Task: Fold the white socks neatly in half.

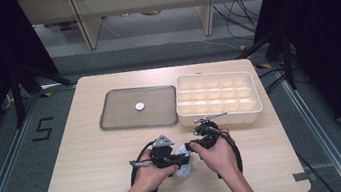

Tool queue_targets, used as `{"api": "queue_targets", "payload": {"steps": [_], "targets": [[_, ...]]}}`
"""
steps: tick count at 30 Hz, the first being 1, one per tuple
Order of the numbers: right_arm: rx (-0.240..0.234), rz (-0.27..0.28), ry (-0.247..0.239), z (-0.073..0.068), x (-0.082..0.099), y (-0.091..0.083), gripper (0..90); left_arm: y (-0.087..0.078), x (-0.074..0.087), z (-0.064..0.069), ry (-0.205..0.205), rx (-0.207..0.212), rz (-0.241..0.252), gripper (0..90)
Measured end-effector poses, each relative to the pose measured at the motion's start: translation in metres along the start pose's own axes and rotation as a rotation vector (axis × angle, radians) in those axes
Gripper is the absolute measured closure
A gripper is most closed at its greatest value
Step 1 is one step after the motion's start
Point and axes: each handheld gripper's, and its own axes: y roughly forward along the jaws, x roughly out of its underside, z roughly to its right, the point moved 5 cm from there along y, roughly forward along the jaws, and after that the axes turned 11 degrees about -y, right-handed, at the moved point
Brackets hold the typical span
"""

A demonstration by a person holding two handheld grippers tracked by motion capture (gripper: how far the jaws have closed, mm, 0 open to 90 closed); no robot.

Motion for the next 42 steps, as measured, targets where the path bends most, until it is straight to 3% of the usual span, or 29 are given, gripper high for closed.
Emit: {"api": "queue_targets", "payload": {"steps": [1,2,3,4,5,6,9,10,11,13,14,16,17,20,23,24,27,31,34,35,36,39,42], "targets": [[0.008,0.0,-0.017,0.002,0.001,0.002,74.0,0.0,0.0,0.0,0.0,0.0,0.0,80.7],[-0.002,-0.009,0.021,-0.001,0.001,0.002,75.1,0.001,0.0,0.0,-0.004,0.001,0.002,80.7],[0.004,-0.01,-0.003,0.001,0.002,0.003,77.9,0.001,0.0,0.0,0.0,0.009,-0.003,80.6],[-0.02,-0.009,0.01,-0.001,0.001,0.003,80.5,0.001,0.0,0.0,0.001,0.0,-0.004,80.5],[-0.002,-0.017,0.001,0.0,0.002,0.004,82.6,0.0,0.0,0.0,0.002,-0.009,-0.006,80.3],[0.005,-0.01,0.007,-0.001,0.001,0.004,84.1,0.001,0.0,0.0,0.0,0.009,-0.004,80.0],[-0.006,-0.007,-0.017,0.0,0.002,0.005,85.3,0.001,0.0,0.001,-0.003,0.006,0.005,77.8],[0.002,-0.012,-0.016,0.001,0.003,0.007,85.5,0.0,0.0,0.002,-0.004,0.016,0.007,76.0],[-0.002,-0.016,-0.007,0.0,0.005,0.007,85.5,-0.003,0.0,0.005,0.012,0.014,0.011,68.3],[-0.001,-0.015,-0.003,0.001,0.005,0.007,85.6,-0.006,0.001,0.009,0.026,0.013,0.025,65.4],[-0.024,-0.021,0.009,0.0,0.006,0.007,85.5,-0.01,0.002,0.012,0.048,0.018,0.034,62.3],[0.01,-0.005,-0.007,0.003,0.007,0.009,85.5,-0.016,0.004,0.015,0.053,0.026,0.039,60.6],[0.008,-0.008,-0.026,0.005,0.008,0.009,85.4,-0.023,0.006,0.017,0.077,0.031,0.044,62.2],[0.01,-0.008,-0.014,0.004,0.008,0.009,85.4,-0.027,0.01,0.015,0.098,0.015,0.04,67.0],[0.014,0.003,-0.006,0.003,0.008,0.011,85.4,-0.023,0.015,0.009,0.078,0.01,0.014,73.8],[0.022,-0.016,-0.012,0.004,0.008,0.01,85.4,-0.021,0.017,0.008,0.068,0.012,0.006,75.5],[0.009,-0.017,-0.004,0.004,0.009,0.012,85.4,-0.012,0.019,0.004,0.093,0.039,-0.002,79.6],[0.031,-0.033,0.001,0.005,0.011,0.015,85.5,-0.009,0.024,0.005,0.045,0.028,-0.021,81.6],[0.025,-0.039,-0.002,0.005,0.013,0.016,85.5,-0.008,0.024,0.004,0.055,0.039,-0.025,82.1],[0.034,-0.039,-0.023,0.007,0.013,0.018,85.6,-0.008,0.024,0.004,0.056,0.043,-0.025,82.2],[0.035,-0.044,-0.006,0.006,0.013,0.018,85.6,-0.008,0.025,0.004,0.038,0.038,-0.027,82.2],[0.044,-0.054,-0.015,0.005,0.014,0.02,85.7,-0.008,0.026,0.005,0.048,0.024,-0.032,82.1],[0.046,-0.058,-0.021,0.003,0.014,0.023,85.7,-0.01,0.027,0.008,0.086,0.026,-0.024,81.7]]}}
